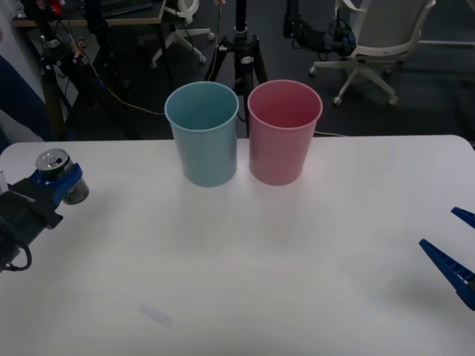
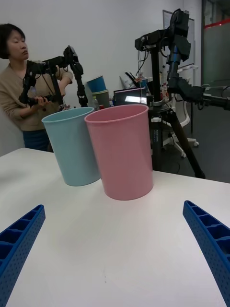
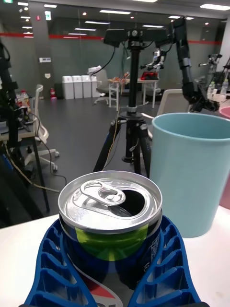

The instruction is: Grasp the object on the table and drop it into the matching bin: aluminum can to the light blue bin, PET bottle to the pink bin.

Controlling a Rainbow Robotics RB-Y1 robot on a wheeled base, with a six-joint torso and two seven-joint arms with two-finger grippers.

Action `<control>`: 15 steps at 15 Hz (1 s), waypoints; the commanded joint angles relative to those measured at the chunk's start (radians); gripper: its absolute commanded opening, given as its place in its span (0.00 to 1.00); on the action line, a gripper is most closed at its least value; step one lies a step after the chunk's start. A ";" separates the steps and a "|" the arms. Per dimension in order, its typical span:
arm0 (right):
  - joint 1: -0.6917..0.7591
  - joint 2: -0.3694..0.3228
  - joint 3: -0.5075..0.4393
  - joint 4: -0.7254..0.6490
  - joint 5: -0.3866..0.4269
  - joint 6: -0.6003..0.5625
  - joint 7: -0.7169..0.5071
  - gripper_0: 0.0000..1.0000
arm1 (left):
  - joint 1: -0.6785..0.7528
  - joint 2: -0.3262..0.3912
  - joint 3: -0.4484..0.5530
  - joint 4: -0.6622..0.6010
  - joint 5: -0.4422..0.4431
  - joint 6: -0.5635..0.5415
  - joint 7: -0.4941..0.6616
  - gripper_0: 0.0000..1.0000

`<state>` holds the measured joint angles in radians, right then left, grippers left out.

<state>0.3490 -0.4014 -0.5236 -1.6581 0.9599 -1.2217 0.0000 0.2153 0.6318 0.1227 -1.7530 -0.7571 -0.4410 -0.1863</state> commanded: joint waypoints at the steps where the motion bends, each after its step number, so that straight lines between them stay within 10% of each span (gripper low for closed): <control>1: 0.000 0.000 0.000 0.000 0.000 0.000 0.000 1.00 | -0.002 0.043 0.000 -0.063 -0.004 0.004 0.027 0.00; 7: 0.000 0.000 0.000 0.000 0.000 0.000 0.000 1.00 | -0.056 0.172 -0.066 -0.138 0.002 0.007 0.083 0.00; 15: 0.000 0.000 0.000 0.000 0.000 0.000 0.000 1.00 | -0.471 0.275 -0.370 -0.063 -0.050 0.050 0.330 0.00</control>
<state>0.3490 -0.4014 -0.5236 -1.6581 0.9599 -1.2217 0.0000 -0.2034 0.9035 -0.2131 -1.8418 -0.8067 -0.3913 0.1395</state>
